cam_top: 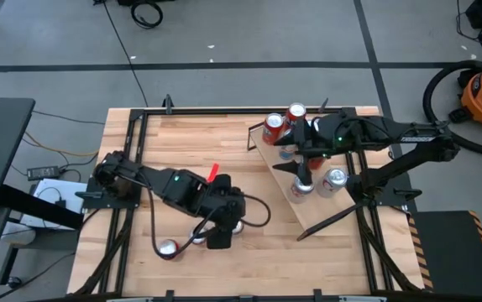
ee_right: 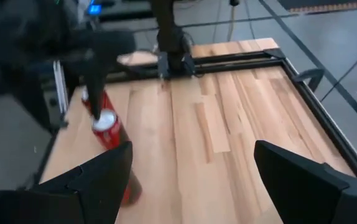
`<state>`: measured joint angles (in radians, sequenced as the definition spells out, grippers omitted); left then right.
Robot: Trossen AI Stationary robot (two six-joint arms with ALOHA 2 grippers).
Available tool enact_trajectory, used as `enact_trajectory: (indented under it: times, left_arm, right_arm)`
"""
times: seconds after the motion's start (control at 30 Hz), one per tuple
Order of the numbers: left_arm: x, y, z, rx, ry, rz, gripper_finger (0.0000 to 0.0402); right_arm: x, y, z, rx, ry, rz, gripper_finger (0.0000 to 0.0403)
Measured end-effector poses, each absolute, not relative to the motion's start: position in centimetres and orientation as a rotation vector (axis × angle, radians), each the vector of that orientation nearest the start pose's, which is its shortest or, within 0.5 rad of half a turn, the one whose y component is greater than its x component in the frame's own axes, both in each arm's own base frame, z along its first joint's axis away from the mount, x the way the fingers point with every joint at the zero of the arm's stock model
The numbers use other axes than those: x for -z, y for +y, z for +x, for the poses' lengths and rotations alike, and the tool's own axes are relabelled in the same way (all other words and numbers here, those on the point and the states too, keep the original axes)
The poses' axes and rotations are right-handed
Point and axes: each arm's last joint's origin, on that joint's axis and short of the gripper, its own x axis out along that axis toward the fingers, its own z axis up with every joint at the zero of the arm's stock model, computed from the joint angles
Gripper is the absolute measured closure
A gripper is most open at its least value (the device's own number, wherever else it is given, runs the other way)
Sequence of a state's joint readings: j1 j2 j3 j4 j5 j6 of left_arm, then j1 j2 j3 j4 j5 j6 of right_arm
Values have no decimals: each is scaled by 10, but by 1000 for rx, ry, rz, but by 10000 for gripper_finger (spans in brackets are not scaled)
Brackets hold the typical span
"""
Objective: Place canned beverage on shelf
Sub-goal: Put the dark red soda can aligned with the other dark red soda can on the shelf
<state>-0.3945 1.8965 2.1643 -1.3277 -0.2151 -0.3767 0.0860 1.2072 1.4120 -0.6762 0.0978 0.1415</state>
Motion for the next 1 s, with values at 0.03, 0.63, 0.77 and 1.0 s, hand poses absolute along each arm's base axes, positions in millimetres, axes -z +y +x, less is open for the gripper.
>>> enact_trajectory:
  times: [0.03, 0.63, 0.77, 1.0]
  left_arm:
    - [-392, -139, 345, -15, 1021, -4, 91]
    - [-378, -179, 312, 138, 1173, 177, 142]
    - [-360, -189, 303, 130, 1187, 215, 149]
    - [-341, -195, 288, 58, 1164, 48, 164]
  right_arm:
    - [-416, 18, 240, 56, 457, 125, 56]
    - [-416, 52, 234, 149, 424, 345, 56]
    - [-416, 59, 233, 173, 408, 329, 56]
    - [-421, 60, 234, 154, 357, 289, 56]
